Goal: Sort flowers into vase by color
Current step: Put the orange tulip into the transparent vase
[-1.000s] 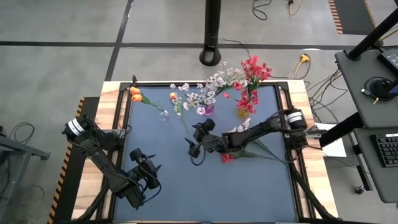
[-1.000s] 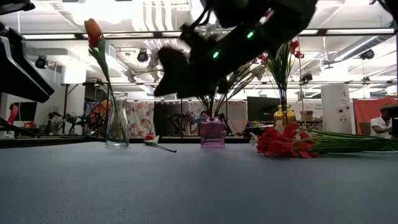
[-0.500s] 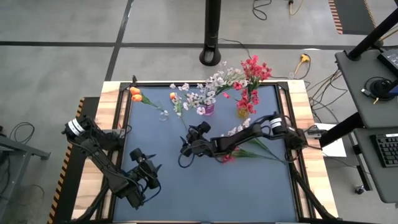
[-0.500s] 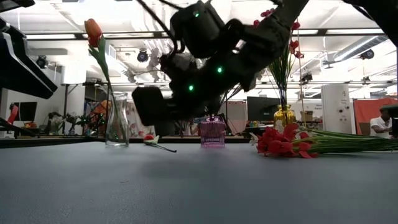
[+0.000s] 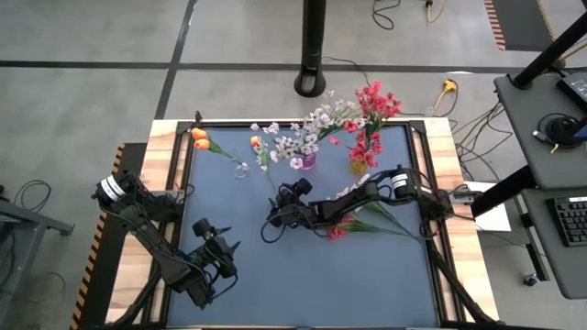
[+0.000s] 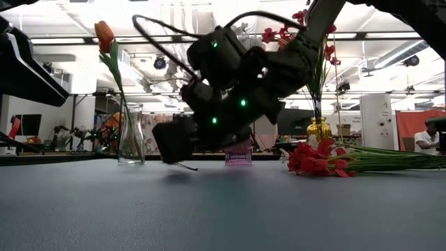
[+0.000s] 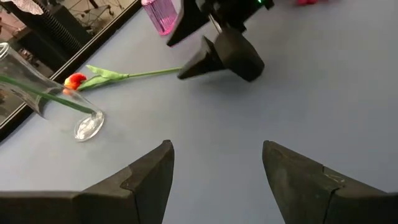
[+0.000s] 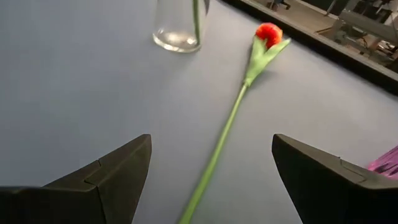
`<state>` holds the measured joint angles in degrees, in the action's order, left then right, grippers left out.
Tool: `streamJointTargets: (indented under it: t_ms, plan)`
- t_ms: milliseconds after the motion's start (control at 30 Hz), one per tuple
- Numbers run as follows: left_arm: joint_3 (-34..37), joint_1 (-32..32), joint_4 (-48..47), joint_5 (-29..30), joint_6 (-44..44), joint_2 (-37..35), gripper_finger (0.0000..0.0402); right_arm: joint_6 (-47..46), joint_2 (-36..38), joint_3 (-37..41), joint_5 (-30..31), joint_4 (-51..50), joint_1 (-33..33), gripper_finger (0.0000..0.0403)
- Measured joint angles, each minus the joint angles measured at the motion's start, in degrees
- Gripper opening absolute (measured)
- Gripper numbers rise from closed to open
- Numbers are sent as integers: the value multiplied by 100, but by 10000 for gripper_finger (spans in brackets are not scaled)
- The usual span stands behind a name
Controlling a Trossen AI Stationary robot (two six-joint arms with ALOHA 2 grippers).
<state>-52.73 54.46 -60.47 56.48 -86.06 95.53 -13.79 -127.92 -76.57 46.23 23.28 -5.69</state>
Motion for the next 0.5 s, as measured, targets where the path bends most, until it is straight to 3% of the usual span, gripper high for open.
streamJointTargets:
  t_ms: [300,500]
  plan:
    - [0,-2,2,6,0,0,227,-337,-163,-7,-150,5,11,322]
    - [0,-2,0,16,0,0,227,-850,-156,3,-626,-73,113,261]
